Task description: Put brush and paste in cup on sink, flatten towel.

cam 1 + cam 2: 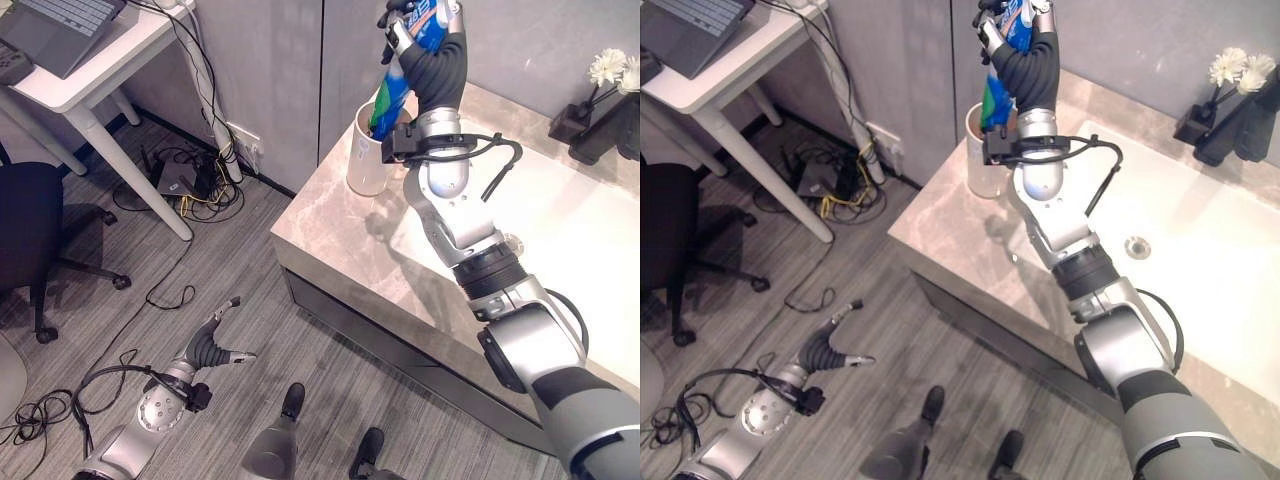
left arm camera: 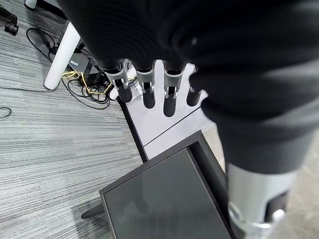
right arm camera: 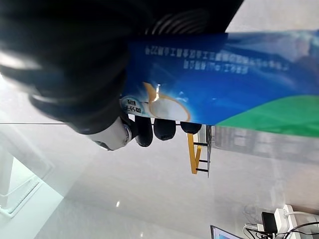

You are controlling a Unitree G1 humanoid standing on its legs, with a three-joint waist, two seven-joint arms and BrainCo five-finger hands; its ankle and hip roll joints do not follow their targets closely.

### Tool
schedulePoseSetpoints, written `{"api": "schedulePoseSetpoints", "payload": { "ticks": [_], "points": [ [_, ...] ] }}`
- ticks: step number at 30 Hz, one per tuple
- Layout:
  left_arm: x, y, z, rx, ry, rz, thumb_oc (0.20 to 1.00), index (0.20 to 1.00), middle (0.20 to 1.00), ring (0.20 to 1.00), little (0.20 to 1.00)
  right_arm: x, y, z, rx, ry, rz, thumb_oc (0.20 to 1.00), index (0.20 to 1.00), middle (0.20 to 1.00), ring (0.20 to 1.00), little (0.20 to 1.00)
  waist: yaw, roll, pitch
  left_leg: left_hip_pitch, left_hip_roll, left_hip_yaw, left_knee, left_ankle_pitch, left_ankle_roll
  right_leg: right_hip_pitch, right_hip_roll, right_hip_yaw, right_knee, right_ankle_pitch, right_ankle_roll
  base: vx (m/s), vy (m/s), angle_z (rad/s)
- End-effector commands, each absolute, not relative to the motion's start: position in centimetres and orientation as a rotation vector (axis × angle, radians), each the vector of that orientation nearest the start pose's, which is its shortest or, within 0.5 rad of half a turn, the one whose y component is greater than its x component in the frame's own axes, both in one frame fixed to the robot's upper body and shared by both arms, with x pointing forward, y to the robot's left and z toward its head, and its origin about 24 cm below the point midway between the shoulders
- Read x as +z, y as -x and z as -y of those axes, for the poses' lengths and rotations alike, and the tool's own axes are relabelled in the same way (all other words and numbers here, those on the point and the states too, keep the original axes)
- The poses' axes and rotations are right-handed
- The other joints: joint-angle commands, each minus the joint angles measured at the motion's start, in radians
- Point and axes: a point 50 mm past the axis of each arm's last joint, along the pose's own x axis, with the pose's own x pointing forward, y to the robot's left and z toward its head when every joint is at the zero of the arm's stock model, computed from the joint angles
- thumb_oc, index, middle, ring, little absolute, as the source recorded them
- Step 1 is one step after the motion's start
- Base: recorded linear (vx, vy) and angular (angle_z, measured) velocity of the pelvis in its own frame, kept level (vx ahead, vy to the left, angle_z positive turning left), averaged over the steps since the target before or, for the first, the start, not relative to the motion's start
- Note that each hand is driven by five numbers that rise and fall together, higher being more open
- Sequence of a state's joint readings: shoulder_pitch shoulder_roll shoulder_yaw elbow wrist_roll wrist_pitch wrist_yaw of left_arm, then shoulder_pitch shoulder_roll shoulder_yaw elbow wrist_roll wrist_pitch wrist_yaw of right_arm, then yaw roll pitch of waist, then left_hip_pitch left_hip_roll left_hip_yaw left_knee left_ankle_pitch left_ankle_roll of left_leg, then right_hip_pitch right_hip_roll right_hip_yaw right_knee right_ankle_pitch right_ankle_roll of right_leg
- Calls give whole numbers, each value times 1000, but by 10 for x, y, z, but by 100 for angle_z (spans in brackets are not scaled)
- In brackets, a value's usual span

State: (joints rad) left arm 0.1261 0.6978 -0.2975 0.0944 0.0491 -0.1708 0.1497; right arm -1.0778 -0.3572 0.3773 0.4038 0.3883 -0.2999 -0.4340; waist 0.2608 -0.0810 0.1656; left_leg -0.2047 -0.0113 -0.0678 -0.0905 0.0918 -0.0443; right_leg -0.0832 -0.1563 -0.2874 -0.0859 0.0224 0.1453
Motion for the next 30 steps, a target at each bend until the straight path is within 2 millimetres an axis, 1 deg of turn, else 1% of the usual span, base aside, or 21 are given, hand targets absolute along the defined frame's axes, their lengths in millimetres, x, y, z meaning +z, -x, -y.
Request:
{"api": "schedulePoseSetpoints", "payload": {
  "ticks": [1,2,3,8,16,22,27,28,30],
  "points": [
    [32,-212,-235,-191,-763,-26,1000,1000,1000,1000,1000,325,-345,91,72,20,970,664,664,664,664,664,5,-73,-17,7,8,11,3,-41,11,12,-158,36,-1,134,92,0,0,0],
    [31,-212,-234,-192,-764,-26,1000,1000,1000,1000,1000,325,-345,91,71,21,967,934,934,934,934,934,5,-74,-17,8,8,11,3,-41,11,12,-158,36,-1,134,92,0,0,0],
    [31,-212,-234,-194,-766,-27,1000,1000,1000,1000,1000,326,-345,91,67,36,972,1000,1000,1000,1000,1000,5,-75,-17,8,8,11,3,-41,11,11,-158,35,-1,135,92,0,0,0],
    [31,-213,-234,-198,-767,-24,1000,1000,1000,1000,1000,327,-346,87,72,44,971,1000,1000,1000,1000,1000,1,-75,-15,9,8,13,3,-41,11,9,-157,39,-1,137,91,0,0,0],
    [28,-213,-233,-202,-767,-38,1000,1000,1000,1000,1000,324,-347,85,70,39,954,1000,1000,1000,1000,1000,-1,-76,-21,13,9,19,3,-43,11,12,-155,45,-1,134,89,0,0,0],
    [30,-214,-235,-202,-773,-37,1000,1000,1000,1000,1000,330,-344,81,74,36,979,1000,1000,1000,1000,1000,-1,-80,-23,13,15,25,3,-42,8,5,-150,52,-1,130,87,0,0,0],
    [29,-213,-237,-200,-783,-43,1000,1000,1000,1000,1000,339,-336,80,58,69,1036,1000,1000,1000,1000,1000,-5,-83,-28,18,19,29,3,-44,6,7,-147,56,-1,129,86,-2,-4,-2],
    [30,-213,-238,-201,-798,-45,1000,1000,1000,1000,1000,347,-331,84,26,106,1085,1000,1000,1000,1000,1000,-8,-82,-32,21,21,30,3,-44,5,10,-146,55,-1,129,86,-11,-11,-8],
    [30,-213,-238,-208,-809,-43,1000,1000,1000,1000,1000,353,-326,90,-12,109,1122,1000,1000,1000,1000,1000,-13,-78,-36,24,23,32,3,-45,3,13,-146,54,-1,127,86,-5,-6,-2]
  ]
}}
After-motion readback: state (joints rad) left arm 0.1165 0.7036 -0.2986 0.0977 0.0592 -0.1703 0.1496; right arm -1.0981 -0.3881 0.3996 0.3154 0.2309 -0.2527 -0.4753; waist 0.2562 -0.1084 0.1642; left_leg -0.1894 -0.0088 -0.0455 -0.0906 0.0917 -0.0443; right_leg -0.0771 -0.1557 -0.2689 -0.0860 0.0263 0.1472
